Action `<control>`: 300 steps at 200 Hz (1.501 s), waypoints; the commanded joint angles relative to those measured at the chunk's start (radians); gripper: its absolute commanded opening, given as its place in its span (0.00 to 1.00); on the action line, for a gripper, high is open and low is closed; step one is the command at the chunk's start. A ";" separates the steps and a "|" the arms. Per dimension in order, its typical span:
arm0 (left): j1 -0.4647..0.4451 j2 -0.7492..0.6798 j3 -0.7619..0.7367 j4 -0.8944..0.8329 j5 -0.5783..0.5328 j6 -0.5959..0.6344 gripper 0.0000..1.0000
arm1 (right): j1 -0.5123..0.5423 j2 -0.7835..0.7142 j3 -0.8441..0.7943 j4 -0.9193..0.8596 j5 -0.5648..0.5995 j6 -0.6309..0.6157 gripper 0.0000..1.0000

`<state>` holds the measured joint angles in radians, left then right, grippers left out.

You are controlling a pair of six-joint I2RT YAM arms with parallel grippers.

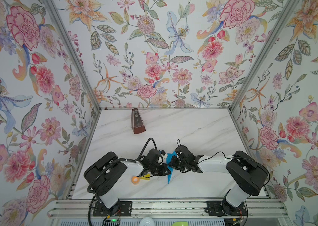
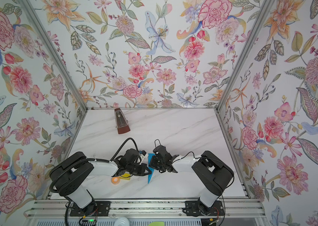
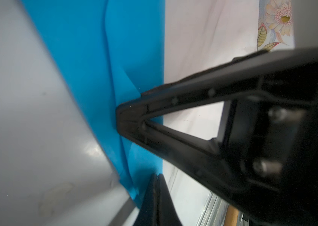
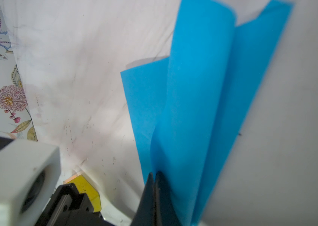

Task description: Fold a paper plane with a square sheet of paper (fold left side to right side)

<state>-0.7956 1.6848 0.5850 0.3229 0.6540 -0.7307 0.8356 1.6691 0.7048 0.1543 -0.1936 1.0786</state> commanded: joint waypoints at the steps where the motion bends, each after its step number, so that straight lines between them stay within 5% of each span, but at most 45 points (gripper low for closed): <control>1: -0.008 0.026 -0.012 -0.044 -0.004 0.020 0.05 | -0.002 0.030 -0.019 -0.061 0.015 0.007 0.00; 111: 0.001 0.045 0.093 -0.364 -0.129 0.210 0.04 | -0.044 -0.130 -0.080 -0.234 0.107 0.014 0.01; 178: 0.000 0.078 0.134 -0.404 -0.112 0.267 0.03 | -0.070 -0.209 0.022 -0.321 0.039 -0.175 0.32; 235: 0.000 0.080 0.141 -0.413 -0.108 0.282 0.03 | -0.047 -0.175 0.072 -0.329 -0.128 -0.314 0.23; 300: 0.001 0.085 0.149 -0.423 -0.109 0.290 0.02 | -0.026 -0.072 0.136 -0.446 -0.162 -0.412 0.09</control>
<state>-0.7952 1.7168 0.7498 0.0193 0.6235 -0.4641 0.8032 1.5646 0.8158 -0.2211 -0.3275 0.7250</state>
